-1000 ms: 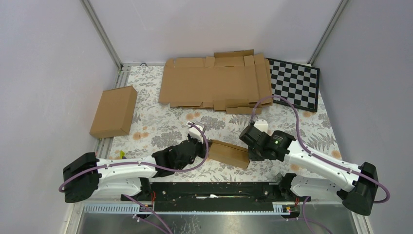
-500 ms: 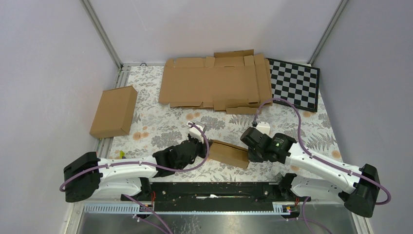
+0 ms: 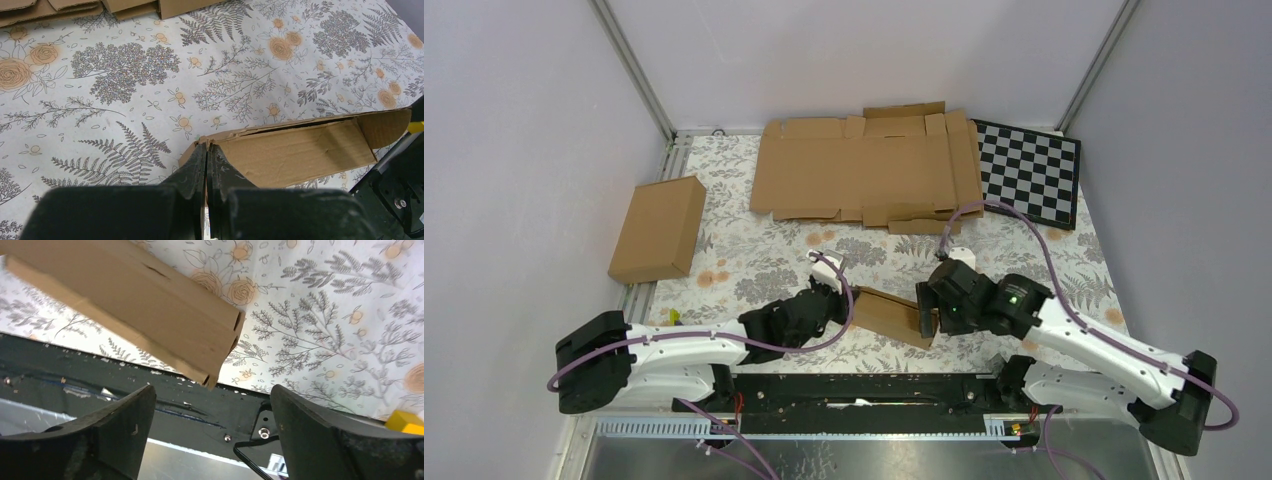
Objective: Fold the paper box
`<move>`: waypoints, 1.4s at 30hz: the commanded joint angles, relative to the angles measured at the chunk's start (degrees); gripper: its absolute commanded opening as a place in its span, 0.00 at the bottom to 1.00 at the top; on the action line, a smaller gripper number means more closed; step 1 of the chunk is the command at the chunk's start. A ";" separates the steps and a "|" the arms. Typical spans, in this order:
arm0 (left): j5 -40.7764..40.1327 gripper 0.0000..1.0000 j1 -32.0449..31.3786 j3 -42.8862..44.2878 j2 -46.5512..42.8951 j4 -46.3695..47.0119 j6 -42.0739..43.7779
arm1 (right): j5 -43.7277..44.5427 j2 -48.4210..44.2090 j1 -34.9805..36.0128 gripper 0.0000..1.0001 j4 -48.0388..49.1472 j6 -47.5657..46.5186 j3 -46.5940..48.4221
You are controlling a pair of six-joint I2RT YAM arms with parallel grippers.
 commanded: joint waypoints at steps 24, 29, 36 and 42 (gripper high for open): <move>-1.68 0.00 -6.53 -5.75 2.87 3.37 0.41 | -9.53 1.26 -0.05 0.48 27.60 -24.63 -2.11; -1.83 0.00 -7.33 -6.94 3.84 4.61 -0.15 | -10.85 -1.42 -0.05 0.31 27.95 -23.89 -5.44; -1.06 0.00 -8.18 -7.34 6.03 6.61 -0.73 | -13.64 -3.82 -0.04 0.71 29.99 -22.01 -8.68; -1.19 0.00 -8.29 -8.12 6.51 7.56 -1.40 | -13.15 -7.43 -0.03 0.77 30.32 -22.37 -6.76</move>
